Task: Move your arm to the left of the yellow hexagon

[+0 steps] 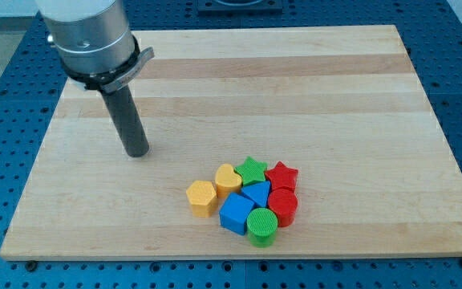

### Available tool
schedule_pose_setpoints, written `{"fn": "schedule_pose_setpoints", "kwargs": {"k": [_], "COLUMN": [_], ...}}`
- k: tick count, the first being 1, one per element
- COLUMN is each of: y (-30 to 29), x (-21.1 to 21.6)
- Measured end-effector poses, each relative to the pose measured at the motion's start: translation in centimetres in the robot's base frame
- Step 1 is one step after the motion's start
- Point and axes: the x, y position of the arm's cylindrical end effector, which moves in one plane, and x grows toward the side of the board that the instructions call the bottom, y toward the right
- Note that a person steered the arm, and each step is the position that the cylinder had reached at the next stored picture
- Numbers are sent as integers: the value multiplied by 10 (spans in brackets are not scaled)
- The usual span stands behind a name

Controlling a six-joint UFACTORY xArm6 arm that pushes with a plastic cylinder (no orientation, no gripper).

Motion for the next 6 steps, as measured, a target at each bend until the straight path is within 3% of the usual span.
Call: {"fn": "schedule_pose_setpoints", "kwargs": {"k": [2, 5, 6], "y": [9, 53, 71], "x": [58, 79, 127]}}
